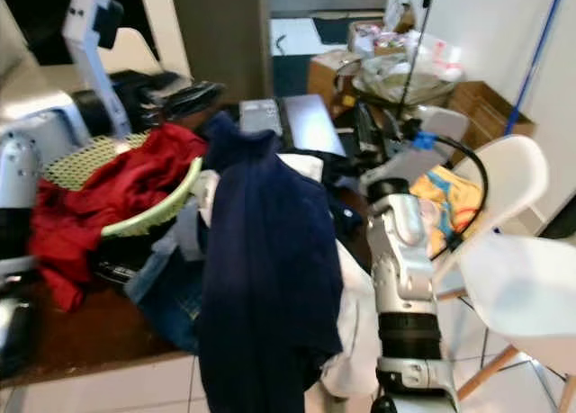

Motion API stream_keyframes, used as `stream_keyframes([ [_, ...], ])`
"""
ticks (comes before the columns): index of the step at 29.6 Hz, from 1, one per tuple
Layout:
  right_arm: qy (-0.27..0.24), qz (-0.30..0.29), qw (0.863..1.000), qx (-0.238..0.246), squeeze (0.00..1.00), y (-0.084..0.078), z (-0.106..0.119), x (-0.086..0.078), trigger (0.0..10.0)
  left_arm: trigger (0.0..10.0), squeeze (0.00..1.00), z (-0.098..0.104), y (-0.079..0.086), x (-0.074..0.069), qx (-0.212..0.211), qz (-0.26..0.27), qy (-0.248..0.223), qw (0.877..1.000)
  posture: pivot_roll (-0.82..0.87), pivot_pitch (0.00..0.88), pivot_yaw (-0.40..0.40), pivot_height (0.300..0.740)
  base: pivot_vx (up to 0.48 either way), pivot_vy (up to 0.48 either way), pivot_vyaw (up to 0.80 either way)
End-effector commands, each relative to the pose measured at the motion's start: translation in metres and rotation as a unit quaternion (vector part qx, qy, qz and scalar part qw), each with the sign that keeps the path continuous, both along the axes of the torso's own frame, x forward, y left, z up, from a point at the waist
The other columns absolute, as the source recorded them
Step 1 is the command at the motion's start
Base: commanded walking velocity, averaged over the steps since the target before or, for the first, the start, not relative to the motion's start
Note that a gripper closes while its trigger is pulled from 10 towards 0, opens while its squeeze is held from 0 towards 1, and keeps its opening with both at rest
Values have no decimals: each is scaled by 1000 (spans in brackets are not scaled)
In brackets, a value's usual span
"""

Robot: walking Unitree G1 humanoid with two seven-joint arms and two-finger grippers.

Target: Hang hanger

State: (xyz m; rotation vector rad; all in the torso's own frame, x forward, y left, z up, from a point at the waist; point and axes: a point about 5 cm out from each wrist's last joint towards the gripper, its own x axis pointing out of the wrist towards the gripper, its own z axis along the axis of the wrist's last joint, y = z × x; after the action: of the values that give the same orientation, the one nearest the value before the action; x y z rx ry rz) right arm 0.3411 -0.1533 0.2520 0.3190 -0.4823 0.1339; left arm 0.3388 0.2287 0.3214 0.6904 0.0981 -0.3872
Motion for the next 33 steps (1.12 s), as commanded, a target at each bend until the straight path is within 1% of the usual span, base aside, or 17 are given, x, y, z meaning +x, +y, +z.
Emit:
stream_keyframes([
  [1,9,6,1000,4,0,2,-3,1,10000,10000,0,-13,-16,-16,62,-82,64,993,101,124,-12,740,0,0,0],
  [6,9,6,1000,5,0,2,-2,1,10000,10000,0,-16,-17,-35,77,-125,115,982,105,125,-12,740,0,0,0],
  [7,10,6,1000,5,0,1,-3,2,10000,10000,0,-13,-15,-38,40,-130,116,984,108,125,-13,740,0,0,0],
  [8,10,6,1000,5,0,1,-3,2,10000,10000,0,-13,-15,-38,40,-130,116,984,108,125,-13,740,0,0,0],
  [10,10,7,1000,5,0,2,-3,2,10000,10000,0,-7,-7,-30,12,-96,91,991,112,126,-13,740,0,0,0],
  [11,10,8,1000,6,0,2,-3,2,10000,10000,0,-2,8,-13,-18,-17,43,999,114,126,-12,740,0,0,0],
  [12,10,8,1000,6,0,2,-3,2,10000,10000,0,-2,8,-13,-18,-17,43,999,114,126,-12,740,0,0,0],
  [13,10,9,1000,6,0,2,-3,2,10000,10000,0,-3,23,3,-32,66,0,997,110,128,-10,740,0,0,0],
  [16,10,9,1000,6,0,2,-3,2,10000,10000,0,-3,23,3,-32,66,0,997,110,128,-10,740,0,0,0],
  [17,10,9,1000,7,0,3,-3,3,10000,10000,0,-9,35,14,-24,127,-29,991,109,129,-9,740,0,0,0],
  [19,10,8,1000,7,0,2,-4,1,10000,10000,0,-46,62,24,-79,235,-24,969,98,137,-9,740,0,0,0],
  [21,10,8,1000,7,0,2,-4,1,10000,10000,0,-46,62,24,-79,235,-24,969,98,137,-9,740,0,0,0],
  [22,12,8,1000,6,0,2,-5,0,10000,10000,0,-68,71,24,-85,269,3,959,95,142,-13,740,0,0,0],
  [25,13,8,1000,5,0,1,-6,-1,10000,10000,0,-83,77,22,-85,289,21,953,95,142,-13,740,0,0,0],
  [26,15,9,1000,4,0,1,-7,-1,10000,10000,0,-101,77,20,-95,285,72,951,94,147,-16,740,0,0,0],
  [28,16,9,1000,3,0,1,-7,-1,10000,10000,0,-115,76,19,-98,282,109,948,93,149,-15,740,0,0,0],
  [33,15,12,1000,3,0,5,-5,1,10000,10000,0,-124,78,24,-104,282,125,945,76,156,-11,740,0,0,0],
])
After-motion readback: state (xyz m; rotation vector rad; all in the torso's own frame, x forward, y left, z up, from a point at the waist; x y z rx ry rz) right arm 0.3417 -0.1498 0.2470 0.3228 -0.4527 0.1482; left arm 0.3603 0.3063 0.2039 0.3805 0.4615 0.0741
